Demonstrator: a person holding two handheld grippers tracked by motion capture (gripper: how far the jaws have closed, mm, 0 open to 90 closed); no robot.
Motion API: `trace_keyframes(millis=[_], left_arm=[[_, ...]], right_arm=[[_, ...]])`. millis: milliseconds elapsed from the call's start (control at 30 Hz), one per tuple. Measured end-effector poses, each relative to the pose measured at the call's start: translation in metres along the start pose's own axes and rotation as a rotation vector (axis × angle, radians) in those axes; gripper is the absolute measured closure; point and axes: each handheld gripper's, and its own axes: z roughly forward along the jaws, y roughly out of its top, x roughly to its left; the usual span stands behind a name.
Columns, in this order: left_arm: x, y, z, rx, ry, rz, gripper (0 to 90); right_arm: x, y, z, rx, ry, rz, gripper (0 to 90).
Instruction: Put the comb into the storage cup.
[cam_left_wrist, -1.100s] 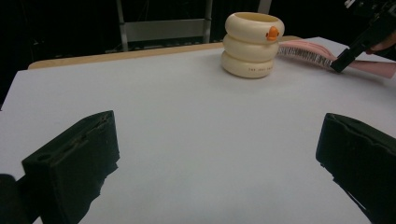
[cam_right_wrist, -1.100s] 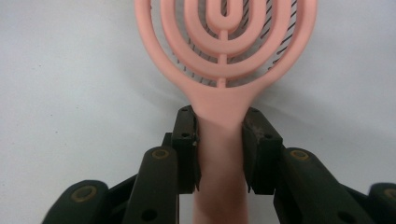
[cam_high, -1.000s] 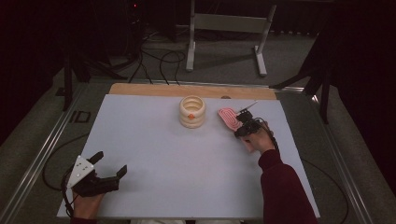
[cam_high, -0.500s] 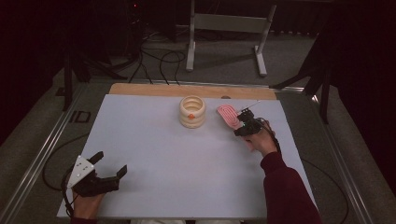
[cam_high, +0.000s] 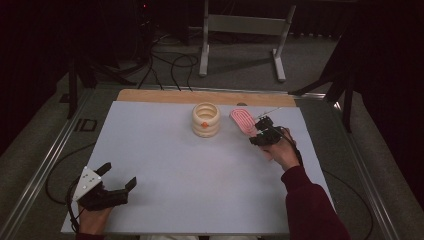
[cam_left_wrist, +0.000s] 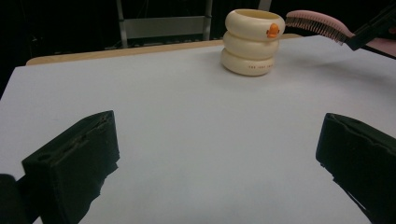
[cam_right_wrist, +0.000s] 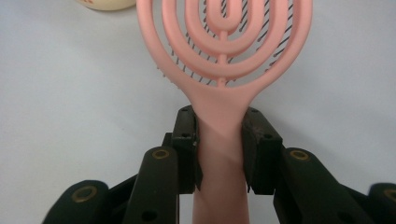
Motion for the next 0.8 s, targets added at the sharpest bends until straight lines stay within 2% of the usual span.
trace_keyframes(millis=[200, 800], left_arm=[[0.0, 0.0, 0.0, 0.002, 0.0, -0.003, 0.0], [0.001, 0.0, 0.001, 0.017, 0.008, -0.005, 0.0]], right_arm=[[0.005, 0.001, -0.005, -0.03, -0.006, -0.019, 69.8], [0.028, 0.002, -0.024, -0.14, 0.016, -0.067, 69.8]])
